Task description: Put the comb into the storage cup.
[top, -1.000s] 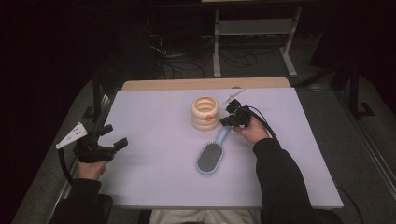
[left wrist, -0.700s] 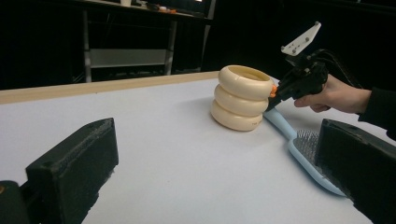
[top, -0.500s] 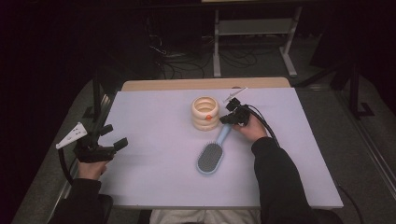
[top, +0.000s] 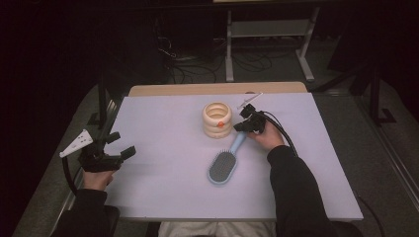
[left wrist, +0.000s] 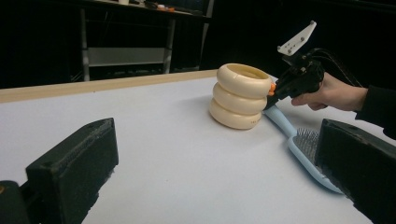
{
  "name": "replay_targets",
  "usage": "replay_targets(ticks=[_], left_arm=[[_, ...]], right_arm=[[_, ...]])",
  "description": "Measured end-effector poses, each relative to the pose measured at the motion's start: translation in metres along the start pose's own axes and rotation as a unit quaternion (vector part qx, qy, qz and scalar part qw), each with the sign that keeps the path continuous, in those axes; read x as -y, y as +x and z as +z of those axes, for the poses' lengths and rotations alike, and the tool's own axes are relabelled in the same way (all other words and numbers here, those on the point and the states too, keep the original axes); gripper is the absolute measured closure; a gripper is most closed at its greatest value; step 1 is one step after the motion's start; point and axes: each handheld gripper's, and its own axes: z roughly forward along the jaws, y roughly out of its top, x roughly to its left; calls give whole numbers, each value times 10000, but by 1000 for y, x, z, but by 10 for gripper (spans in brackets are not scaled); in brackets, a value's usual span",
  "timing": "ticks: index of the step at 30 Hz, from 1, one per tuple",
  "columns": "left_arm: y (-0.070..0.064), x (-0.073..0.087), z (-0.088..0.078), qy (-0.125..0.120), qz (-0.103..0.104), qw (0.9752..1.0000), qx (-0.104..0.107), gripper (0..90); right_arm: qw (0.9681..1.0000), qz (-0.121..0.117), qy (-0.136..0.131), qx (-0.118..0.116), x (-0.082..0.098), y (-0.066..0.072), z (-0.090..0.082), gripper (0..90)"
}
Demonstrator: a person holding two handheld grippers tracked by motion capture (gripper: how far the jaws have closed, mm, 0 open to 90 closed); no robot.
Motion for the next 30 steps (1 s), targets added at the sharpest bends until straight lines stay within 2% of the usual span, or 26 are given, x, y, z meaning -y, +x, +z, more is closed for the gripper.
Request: replay_targets(ticks=[20,30], left_arm=[[0,0,1,43,-16,10000,40,0],[-1,0,1,48,-11,10000,36,0]], right_arm=[[10000,27,-32,6,7,-1,-7,885],[9999,33,-78,-60,17,2,-11,885]])
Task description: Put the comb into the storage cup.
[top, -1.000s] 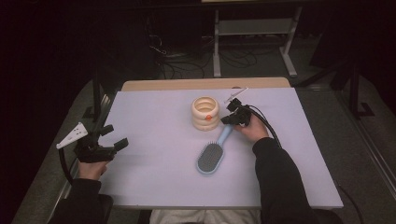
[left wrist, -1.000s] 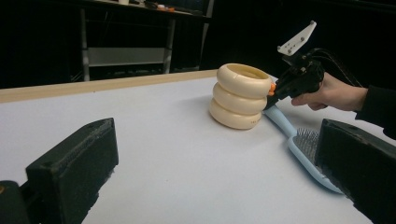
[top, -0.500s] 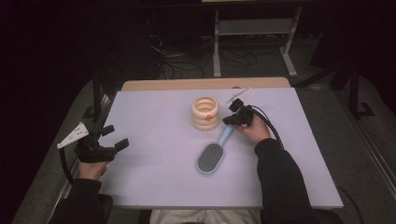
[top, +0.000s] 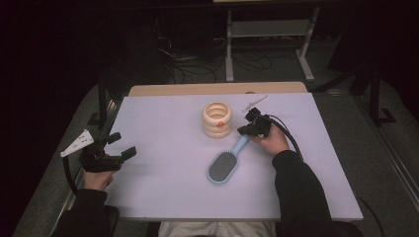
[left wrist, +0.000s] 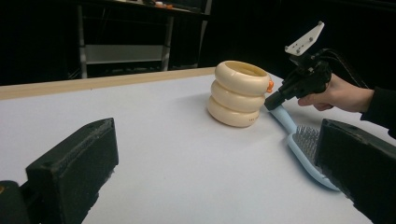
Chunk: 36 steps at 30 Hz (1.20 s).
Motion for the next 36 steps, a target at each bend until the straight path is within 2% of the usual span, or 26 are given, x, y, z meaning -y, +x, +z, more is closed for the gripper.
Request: replay_targets(ticks=[11,18,21,23,29,36], left_arm=[[0,0,0,-2,-16,10000,-10,0],[0,0,-1,-18,-9,10000,-24,0],[1,0,-1,-8,-12,10000,-19,0],[0,0,-1,-13,-4,10000,-19,0],[0,0,0,-4,-10,10000,-24,0],[0,0,0,2,-18,10000,-39,0]], right_arm=[[10000,-2,1,25,17,1,-13,885],[10000,-45,66,-6,22,2,-19,885],[9999,-104,53,-23,22,5,-23,884],[9995,-244,149,97,23,10,-26,885],[9990,-352,253,88,29,16,-34,885],[9990,-350,283,32,36,18,-39,885]])
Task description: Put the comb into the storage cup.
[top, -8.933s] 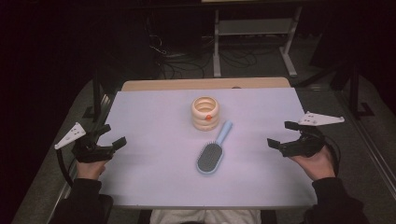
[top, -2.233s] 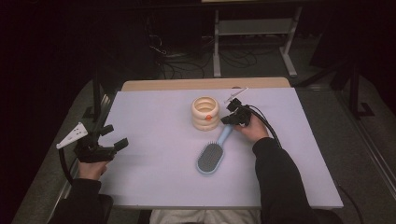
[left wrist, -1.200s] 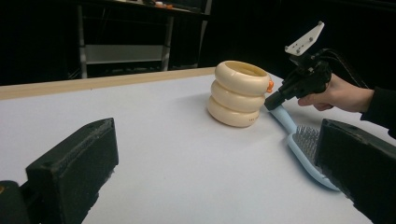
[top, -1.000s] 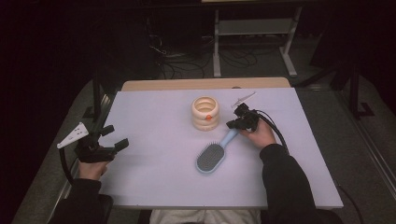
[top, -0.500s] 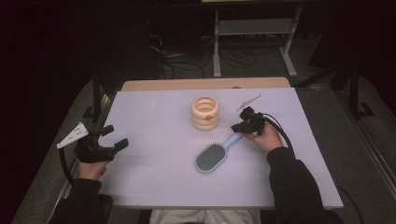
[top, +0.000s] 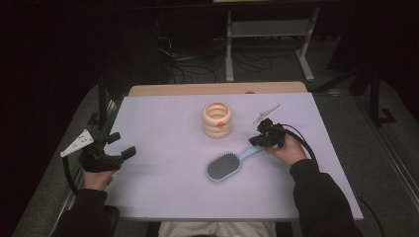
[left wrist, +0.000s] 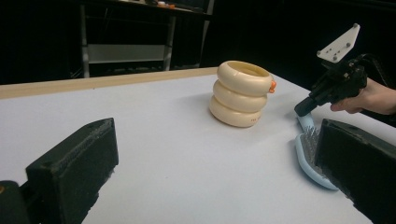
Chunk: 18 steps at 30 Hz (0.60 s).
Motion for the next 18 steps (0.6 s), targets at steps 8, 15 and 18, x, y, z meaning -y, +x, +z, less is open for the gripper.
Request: replay_targets(ticks=[8,15,18], left_arm=[[0,0,0,-4,1,10000,-3,0],[0,0,0,-10,-2,10000,-12,0],[0,0,0,-1,-1,10000,-6,0]], right_arm=[[9999,-87,100,-42,4,5,-2,884],[9995,-179,231,-79,7,12,-2,884],[9993,-262,244,-71,8,16,-2,884]])
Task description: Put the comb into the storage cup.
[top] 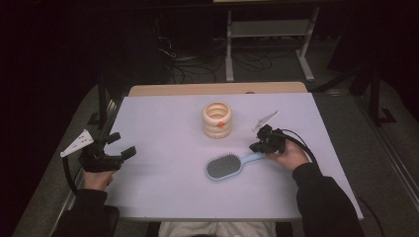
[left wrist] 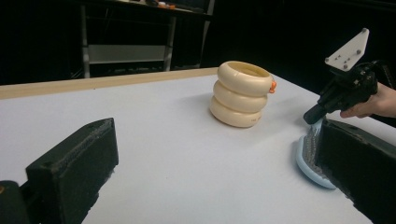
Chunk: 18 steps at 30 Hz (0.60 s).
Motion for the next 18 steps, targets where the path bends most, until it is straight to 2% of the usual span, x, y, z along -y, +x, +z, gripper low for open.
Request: replay_targets(ticks=[8,18], left_arm=[[0,0,0,-9,2,10000,-15,0],[-1,0,0,-17,23,10000,-26,0]], right_arm=[[10000,-37,35,-12,7,4,-2,882],[9998,-175,33,45,20,19,-9,883]])
